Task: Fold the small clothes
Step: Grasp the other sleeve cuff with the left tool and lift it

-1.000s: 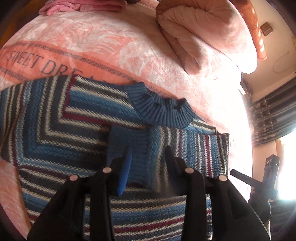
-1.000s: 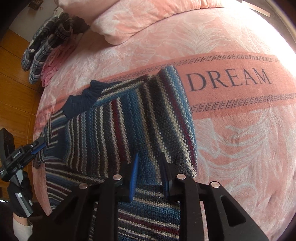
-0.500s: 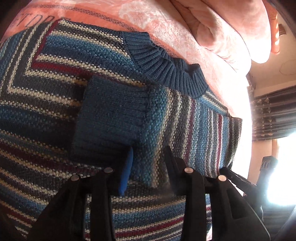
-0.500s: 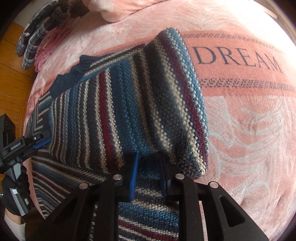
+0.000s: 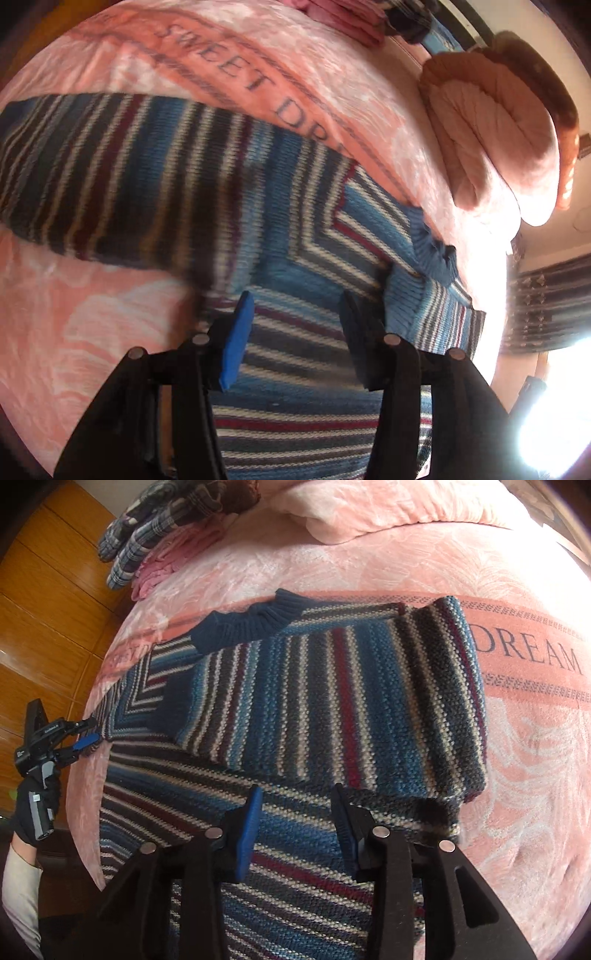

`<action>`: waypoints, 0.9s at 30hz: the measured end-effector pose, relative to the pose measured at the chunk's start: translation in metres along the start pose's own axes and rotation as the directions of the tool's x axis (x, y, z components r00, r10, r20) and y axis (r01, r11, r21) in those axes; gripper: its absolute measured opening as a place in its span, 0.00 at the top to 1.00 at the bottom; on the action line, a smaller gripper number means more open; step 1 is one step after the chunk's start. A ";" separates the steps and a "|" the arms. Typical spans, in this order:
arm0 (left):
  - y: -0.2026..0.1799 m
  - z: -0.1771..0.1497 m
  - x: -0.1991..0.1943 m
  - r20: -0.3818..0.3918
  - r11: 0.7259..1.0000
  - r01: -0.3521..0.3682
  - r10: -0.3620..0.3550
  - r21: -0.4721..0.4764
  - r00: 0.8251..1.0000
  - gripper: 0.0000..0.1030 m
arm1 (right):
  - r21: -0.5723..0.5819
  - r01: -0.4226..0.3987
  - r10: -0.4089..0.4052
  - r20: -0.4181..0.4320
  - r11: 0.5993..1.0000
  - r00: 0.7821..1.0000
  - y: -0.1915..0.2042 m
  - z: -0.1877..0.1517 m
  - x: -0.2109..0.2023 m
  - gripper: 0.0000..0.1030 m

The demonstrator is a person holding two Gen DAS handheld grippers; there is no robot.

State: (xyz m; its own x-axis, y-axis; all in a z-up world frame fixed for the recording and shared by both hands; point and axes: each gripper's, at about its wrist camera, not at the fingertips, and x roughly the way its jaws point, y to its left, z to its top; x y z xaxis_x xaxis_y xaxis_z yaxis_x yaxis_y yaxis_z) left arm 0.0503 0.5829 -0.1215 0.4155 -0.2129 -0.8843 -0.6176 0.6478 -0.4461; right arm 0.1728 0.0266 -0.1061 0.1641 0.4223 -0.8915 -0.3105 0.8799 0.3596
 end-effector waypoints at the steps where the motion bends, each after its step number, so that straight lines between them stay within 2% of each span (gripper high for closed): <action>1: 0.020 0.002 -0.006 0.007 0.999 -0.016 0.016 -0.033 1.000 0.51 | 0.001 -0.008 0.008 0.006 1.000 1.000 0.008 -0.003 0.005 0.61; 5: 0.091 0.010 -0.029 0.043 0.988 -0.024 0.031 -0.154 0.999 0.51 | 0.055 -0.071 0.071 -0.010 0.996 0.997 0.035 -0.014 0.035 0.61; 7: 0.122 0.014 -0.037 0.068 0.975 -0.020 0.036 -0.220 0.997 0.51 | 0.032 -0.053 0.054 -0.027 0.998 0.998 0.051 -0.020 0.050 0.61; 11: 0.177 0.023 -0.056 0.168 0.931 0.045 0.018 -0.361 0.986 0.52 | -0.040 -0.010 0.008 -0.043 0.999 0.999 0.076 -0.031 0.067 0.61; 13: 0.196 0.025 -0.061 0.226 0.909 0.106 -0.013 -0.404 0.974 0.52 | -0.044 -0.002 0.000 -0.044 0.999 0.999 0.079 -0.034 0.072 0.61; 16: 0.217 0.029 -0.064 0.290 0.874 0.176 -0.042 -0.453 0.956 0.52 | -0.026 0.006 -0.007 -0.046 1.000 0.999 0.075 -0.034 0.078 0.62; 19: 0.230 0.035 -0.056 0.316 0.847 0.220 -0.065 -0.483 0.946 0.52 | -0.016 0.001 -0.002 -0.042 1.000 0.999 0.071 -0.036 0.082 0.63; 24: 0.233 0.048 -0.047 0.367 0.843 0.265 -0.088 -0.468 0.926 0.52 | -0.023 0.008 -0.009 -0.035 1.000 0.999 0.072 -0.035 0.086 0.63; 27: 0.232 0.058 -0.041 0.381 0.846 0.274 -0.092 -0.457 0.920 0.52 | -0.020 0.011 -0.011 -0.032 1.000 0.999 0.072 -0.033 0.089 0.63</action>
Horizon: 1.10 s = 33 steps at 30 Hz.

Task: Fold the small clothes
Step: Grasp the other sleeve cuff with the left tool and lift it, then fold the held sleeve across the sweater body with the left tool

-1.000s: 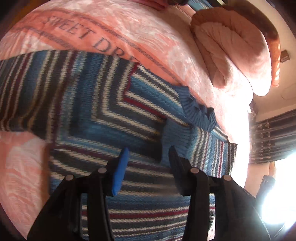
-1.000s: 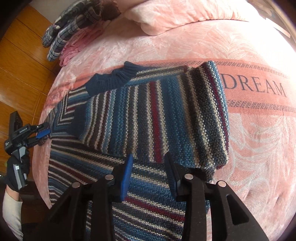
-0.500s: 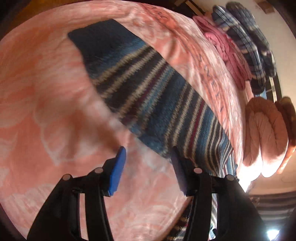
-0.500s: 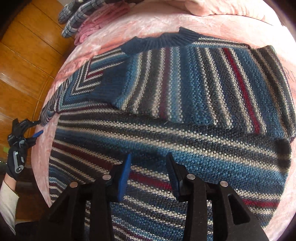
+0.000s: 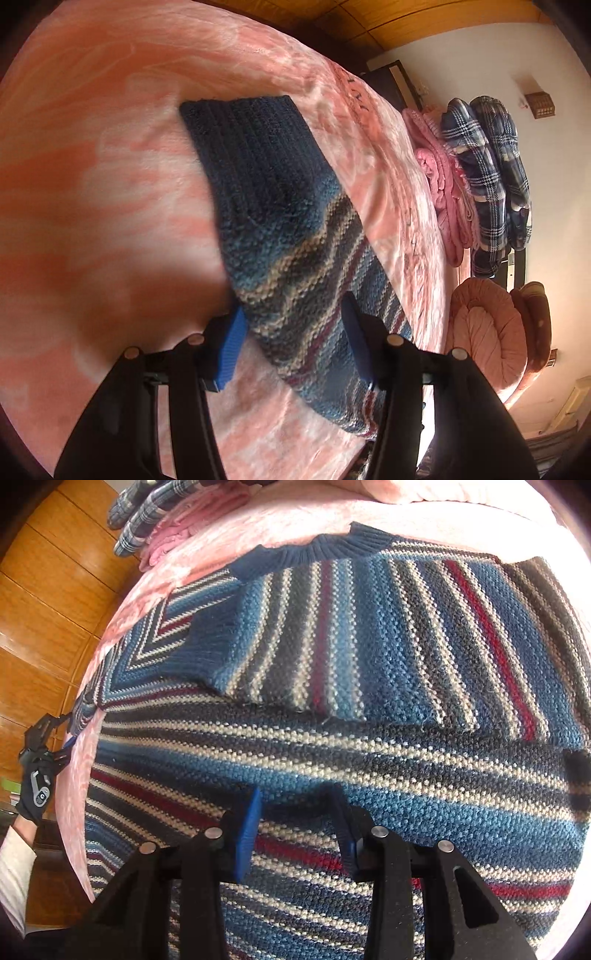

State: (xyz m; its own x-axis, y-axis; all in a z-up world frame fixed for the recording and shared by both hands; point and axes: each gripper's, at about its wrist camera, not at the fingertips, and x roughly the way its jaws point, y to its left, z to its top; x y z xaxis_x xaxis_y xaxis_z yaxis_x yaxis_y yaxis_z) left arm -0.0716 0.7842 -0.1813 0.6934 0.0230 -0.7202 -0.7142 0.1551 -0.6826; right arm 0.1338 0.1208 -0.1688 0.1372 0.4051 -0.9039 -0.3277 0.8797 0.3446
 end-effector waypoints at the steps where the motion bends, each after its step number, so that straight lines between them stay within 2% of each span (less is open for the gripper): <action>1: -0.001 0.001 0.003 0.008 1.000 0.006 -0.006 -0.001 1.000 0.52 | -0.004 0.003 -0.003 0.001 1.000 1.000 0.001 0.001 0.001 0.63; 3: -0.005 0.005 0.007 0.015 1.000 0.017 -0.017 0.002 1.000 0.52 | -0.014 0.012 -0.012 0.001 1.000 1.000 0.003 0.003 0.004 0.62; 5: -0.010 0.008 0.011 0.014 1.000 0.017 -0.017 0.024 1.000 0.61 | -0.017 0.012 -0.012 0.003 1.000 1.000 0.004 0.005 0.005 0.62; 7: -0.014 0.008 0.014 0.008 0.999 0.005 -0.006 0.051 1.000 0.82 | -0.018 0.007 -0.007 0.005 1.000 1.000 0.003 0.005 0.006 0.62; 8: -0.016 0.008 0.015 0.011 0.998 0.000 0.000 0.061 1.000 0.87 | -0.017 0.003 -0.002 0.007 1.000 1.000 0.002 0.005 0.007 0.62; 12: -0.026 0.005 0.014 0.034 0.994 -0.022 0.019 0.104 0.999 0.90 | -0.010 -0.014 0.014 0.014 1.000 1.000 -0.001 0.004 0.007 0.62; 20: -0.068 -0.010 0.001 0.045 0.974 -0.004 -0.006 0.224 0.999 0.91 | -0.008 -0.020 0.020 0.012 1.000 1.000 -0.004 0.002 0.003 0.62; 23: -0.094 -0.025 -0.002 0.024 0.954 0.037 -0.047 0.297 0.999 0.91 | -0.003 -0.027 0.027 0.010 1.000 1.000 -0.006 0.003 0.001 0.62; 27: -0.137 -0.053 -0.005 -0.039 0.913 0.117 -0.110 0.391 0.993 0.92 | 0.001 -0.037 0.037 0.012 0.999 0.999 -0.009 0.002 -0.005 0.62; 30: -0.171 -0.079 -0.004 -0.110 0.877 0.193 -0.160 0.440 0.981 0.92 | 0.004 -0.034 0.034 0.011 0.999 0.999 -0.013 0.000 -0.010 0.62; 33: -0.203 -0.109 0.001 -0.186 0.836 0.251 -0.181 0.488 0.966 0.92 | -0.005 -0.018 0.018 0.016 1.000 1.000 -0.016 0.000 -0.016 0.62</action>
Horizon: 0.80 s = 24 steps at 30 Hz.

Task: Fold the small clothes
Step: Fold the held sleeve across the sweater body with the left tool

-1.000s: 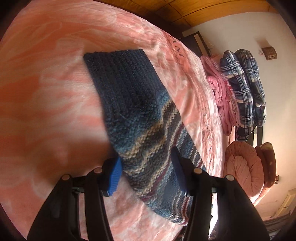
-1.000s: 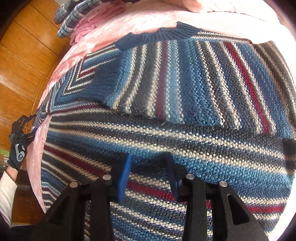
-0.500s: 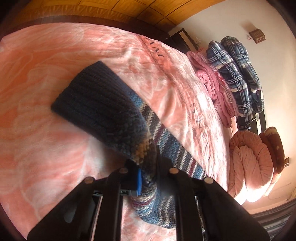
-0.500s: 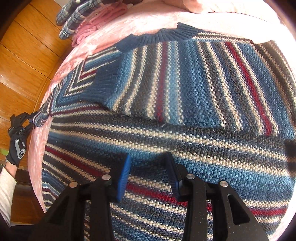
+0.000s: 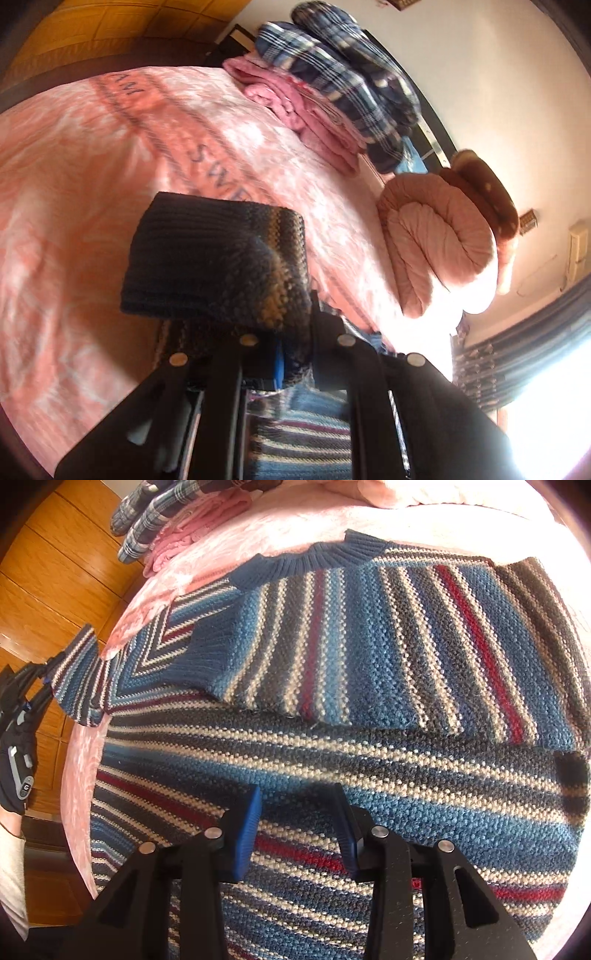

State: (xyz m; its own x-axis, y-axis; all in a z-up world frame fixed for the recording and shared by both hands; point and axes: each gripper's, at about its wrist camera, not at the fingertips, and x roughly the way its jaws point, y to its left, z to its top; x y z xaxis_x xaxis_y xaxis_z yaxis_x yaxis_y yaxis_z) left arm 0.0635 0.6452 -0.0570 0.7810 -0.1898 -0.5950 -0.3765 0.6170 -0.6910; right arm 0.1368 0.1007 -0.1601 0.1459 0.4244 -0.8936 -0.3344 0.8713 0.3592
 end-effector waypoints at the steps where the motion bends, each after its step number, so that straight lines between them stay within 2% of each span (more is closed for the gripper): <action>1: -0.012 -0.003 0.005 -0.020 1.000 0.017 -0.017 0.016 1.000 0.92 | -0.006 0.009 -0.009 0.002 1.000 1.000 -0.001 0.000 -0.002 0.62; 5: -0.053 -0.031 0.035 -0.119 0.994 0.083 -0.074 0.071 0.990 0.92 | -0.007 0.021 -0.021 0.003 1.000 1.000 -0.006 0.001 -0.006 0.62; 8: -0.072 -0.055 0.059 -0.189 0.989 0.093 -0.071 0.114 0.979 0.91 | -0.001 0.022 -0.022 0.000 1.000 1.000 -0.012 0.000 -0.007 0.62; 12: -0.079 -0.087 0.096 -0.284 0.988 0.071 -0.030 0.135 0.958 0.90 | 0.012 0.017 -0.017 -0.004 1.000 1.000 -0.016 -0.002 -0.004 0.62; 17: -0.067 -0.119 0.134 -0.385 0.985 0.001 0.067 0.174 0.921 0.85 | 0.001 0.031 -0.030 -0.009 1.000 0.999 -0.012 -0.004 0.000 0.62; 19: -0.056 -0.127 0.142 -0.420 0.987 -0.021 0.087 0.160 0.903 0.76 | -0.004 0.036 -0.036 -0.014 0.999 0.999 -0.011 -0.003 0.002 0.62; 20: -0.051 -0.129 0.143 -0.430 0.989 -0.020 0.082 0.145 0.899 0.76 | -0.005 0.039 -0.039 -0.016 0.999 0.999 -0.010 -0.003 0.003 0.62; 22: -0.046 -0.129 0.138 -0.451 0.995 -0.008 0.052 0.100 0.891 0.76 | -0.007 0.041 -0.041 -0.022 0.999 0.999 -0.009 -0.003 0.004 0.62; 24: -0.047 -0.125 0.125 -0.487 0.999 0.022 0.000 0.040 0.873 0.72 | -0.007 0.038 -0.038 -0.028 0.999 0.999 -0.008 -0.001 0.005 0.62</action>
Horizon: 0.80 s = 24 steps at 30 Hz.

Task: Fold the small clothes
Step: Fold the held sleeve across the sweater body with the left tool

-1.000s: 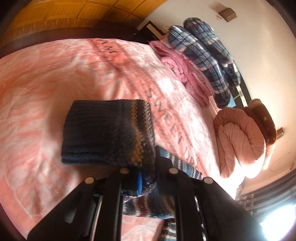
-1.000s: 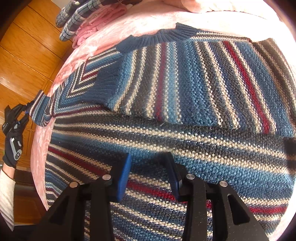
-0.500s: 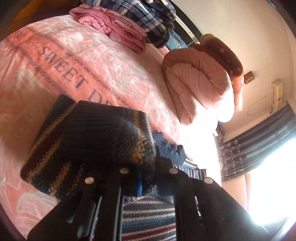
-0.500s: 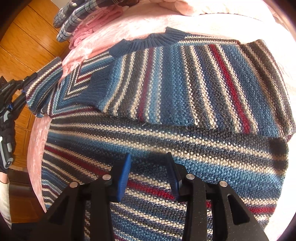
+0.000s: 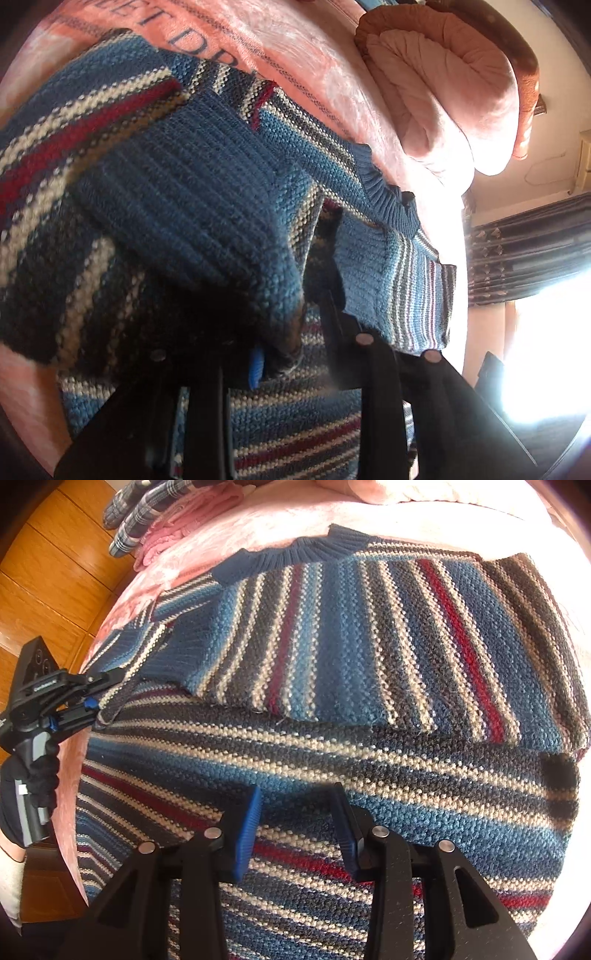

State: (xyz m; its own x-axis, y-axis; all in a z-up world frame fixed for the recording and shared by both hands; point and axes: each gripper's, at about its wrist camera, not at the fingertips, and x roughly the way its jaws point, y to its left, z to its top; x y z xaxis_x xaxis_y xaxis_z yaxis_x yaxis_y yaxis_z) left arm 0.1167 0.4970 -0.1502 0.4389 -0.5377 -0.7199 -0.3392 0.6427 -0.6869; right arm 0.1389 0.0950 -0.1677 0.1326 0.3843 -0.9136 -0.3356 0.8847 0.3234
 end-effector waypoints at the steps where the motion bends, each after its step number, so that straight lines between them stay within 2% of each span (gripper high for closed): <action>1: -0.003 0.000 -0.009 -0.018 0.999 0.029 -0.029 -0.015 0.999 0.70 | 0.002 -0.003 0.003 -0.004 1.000 1.000 0.000 0.001 0.000 0.62; 3: -0.010 0.000 -0.032 -0.015 0.988 0.148 -0.149 -0.052 0.989 0.66 | 0.008 -0.007 0.007 -0.015 1.000 1.000 -0.002 0.004 0.001 0.62; 4: -0.013 0.002 -0.044 -0.005 0.979 0.193 -0.194 -0.069 0.981 0.61 | 0.013 -0.007 0.007 -0.022 1.000 1.000 -0.003 0.006 0.000 0.62; 5: -0.015 0.006 -0.056 0.007 0.973 0.219 -0.219 -0.078 0.976 0.60 | 0.019 -0.003 0.004 -0.027 1.000 1.000 -0.002 0.007 0.000 0.62; 8: -0.018 0.013 -0.082 0.054 0.965 0.235 -0.230 -0.114 0.972 0.57 | 0.029 -0.003 0.003 -0.024 1.000 1.000 0.003 0.015 -0.007 0.61; 10: -0.020 0.014 -0.085 0.064 0.962 0.249 -0.243 -0.109 0.968 0.55 | 0.017 -0.003 0.003 -0.020 1.000 1.000 0.011 0.018 -0.012 0.61; 12: -0.020 0.012 -0.072 0.045 0.974 0.207 -0.204 -0.088 0.978 0.54 | -0.004 -0.002 0.002 -0.019 1.000 1.000 0.022 0.022 -0.014 0.61; 14: -0.008 0.004 -0.049 -0.020 0.978 0.170 -0.173 -0.120 0.985 0.53 | -0.029 0.006 -0.006 -0.018 1.000 1.000 0.033 0.025 -0.015 0.61; 17: 0.012 -0.010 -0.022 -0.100 0.990 0.056 -0.069 -0.128 0.993 0.53 | -0.042 0.004 -0.005 -0.028 0.999 1.000 0.047 0.028 -0.011 0.61; 19: 0.022 -0.016 -0.013 -0.123 0.993 0.005 -0.019 -0.115 0.992 0.54 | -0.041 -0.021 0.020 -0.038 0.999 0.999 0.057 0.030 -0.009 0.61; 24: 0.033 -0.010 -0.039 -0.124 0.990 0.014 -0.032 -0.139 0.992 0.53 | -0.078 -0.045 0.041 -0.044 0.996 0.998 0.086 0.037 -0.005 0.61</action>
State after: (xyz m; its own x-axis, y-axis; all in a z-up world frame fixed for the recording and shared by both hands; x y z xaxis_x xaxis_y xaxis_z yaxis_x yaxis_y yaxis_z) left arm 0.0801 0.5339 -0.1454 0.3425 -0.6213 -0.7047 -0.4458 0.5528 -0.7041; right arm 0.1443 0.1788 -0.1265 0.0774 0.4087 -0.9094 -0.4127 0.8435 0.3439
